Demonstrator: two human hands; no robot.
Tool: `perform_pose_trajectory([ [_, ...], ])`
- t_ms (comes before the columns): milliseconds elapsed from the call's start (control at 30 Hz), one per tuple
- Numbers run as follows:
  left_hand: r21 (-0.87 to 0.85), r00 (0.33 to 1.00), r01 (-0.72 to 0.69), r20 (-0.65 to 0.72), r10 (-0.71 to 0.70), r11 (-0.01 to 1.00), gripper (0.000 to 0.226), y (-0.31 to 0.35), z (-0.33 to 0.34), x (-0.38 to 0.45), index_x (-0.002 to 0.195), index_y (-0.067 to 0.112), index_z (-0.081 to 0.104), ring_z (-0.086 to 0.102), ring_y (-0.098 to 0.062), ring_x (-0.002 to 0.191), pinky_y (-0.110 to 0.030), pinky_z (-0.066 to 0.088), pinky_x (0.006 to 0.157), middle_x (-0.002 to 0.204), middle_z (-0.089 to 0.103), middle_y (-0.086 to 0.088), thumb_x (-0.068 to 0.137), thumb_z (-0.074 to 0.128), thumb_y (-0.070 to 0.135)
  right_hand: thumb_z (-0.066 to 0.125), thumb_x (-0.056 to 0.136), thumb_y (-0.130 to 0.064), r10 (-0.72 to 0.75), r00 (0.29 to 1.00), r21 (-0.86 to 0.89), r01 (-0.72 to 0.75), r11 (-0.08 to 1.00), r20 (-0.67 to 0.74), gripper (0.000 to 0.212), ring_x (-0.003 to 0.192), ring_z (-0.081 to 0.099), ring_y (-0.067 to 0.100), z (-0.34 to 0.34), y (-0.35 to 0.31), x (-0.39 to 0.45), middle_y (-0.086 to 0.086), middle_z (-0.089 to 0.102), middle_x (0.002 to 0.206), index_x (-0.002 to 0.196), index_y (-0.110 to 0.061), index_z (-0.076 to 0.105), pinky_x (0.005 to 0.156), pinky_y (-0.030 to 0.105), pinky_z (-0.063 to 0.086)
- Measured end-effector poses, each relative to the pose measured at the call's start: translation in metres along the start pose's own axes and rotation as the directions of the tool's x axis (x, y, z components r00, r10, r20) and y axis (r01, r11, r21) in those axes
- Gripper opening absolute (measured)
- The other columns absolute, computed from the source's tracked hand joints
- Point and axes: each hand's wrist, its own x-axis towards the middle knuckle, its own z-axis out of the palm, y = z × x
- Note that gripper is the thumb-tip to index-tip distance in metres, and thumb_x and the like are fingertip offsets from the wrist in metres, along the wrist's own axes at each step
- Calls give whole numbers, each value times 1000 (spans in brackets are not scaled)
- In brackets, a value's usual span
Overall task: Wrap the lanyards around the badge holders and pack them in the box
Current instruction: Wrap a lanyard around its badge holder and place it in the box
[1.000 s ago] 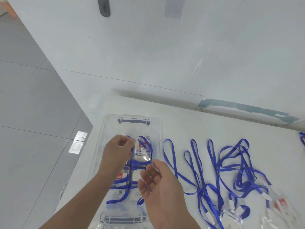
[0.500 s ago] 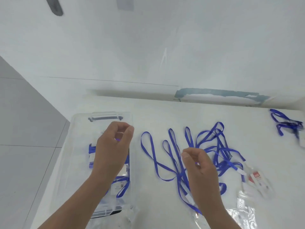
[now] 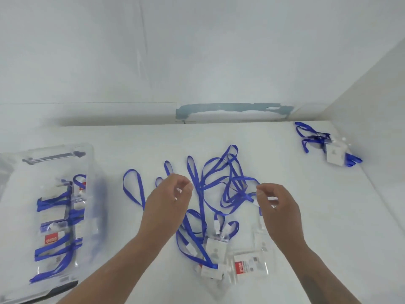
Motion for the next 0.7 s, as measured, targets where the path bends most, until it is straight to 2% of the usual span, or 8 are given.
perform_pose_trajectory([
  [100,51,998,-27,53,24,998,5,8,34,2,96,38,57,60,4,83,-18,49,70,88,61,26,97,51,38,60,91,-20,45,999,-39,-45,998,-2,15,93,63,9,-19,32,13,-18,66,97,95,-33,66,83,32,53],
  [200,82,993,-51,109,42,995,4,15,70,6,95,40,54,60,4,82,-14,47,68,88,61,26,97,51,40,60,91,-20,91,996,-112,-92,989,-6,16,95,61,3,-35,64,25,-17,67,98,96,-35,64,85,33,52],
  [333,101,980,-62,192,42,993,6,21,113,12,95,38,56,60,4,81,-19,50,72,89,62,26,97,50,36,64,88,-30,149,989,-216,-141,966,21,17,100,58,5,-44,104,38,-21,62,103,105,-34,63,87,33,50],
  [433,133,969,-68,244,34,989,8,22,145,18,99,35,58,60,2,83,-17,48,72,94,63,23,97,50,37,66,86,-39,177,982,-308,-151,939,60,29,107,55,10,-43,125,48,-20,57,113,114,-37,61,82,29,46],
  [533,164,960,-73,278,25,984,9,20,172,22,101,36,57,59,2,87,-19,50,76,96,63,21,96,50,39,70,80,-48,224,967,-395,-160,905,122,45,115,44,8,-39,133,56,-22,49,120,121,-40,53,80,28,40],
  [700,211,953,-80,303,12,974,12,20,203,29,104,33,58,58,1,88,-25,52,81,97,62,20,96,52,38,71,76,-52,242,958,-480,-143,865,151,64,119,39,10,-32,144,69,-18,48,129,133,-39,47,81,26,41],
])
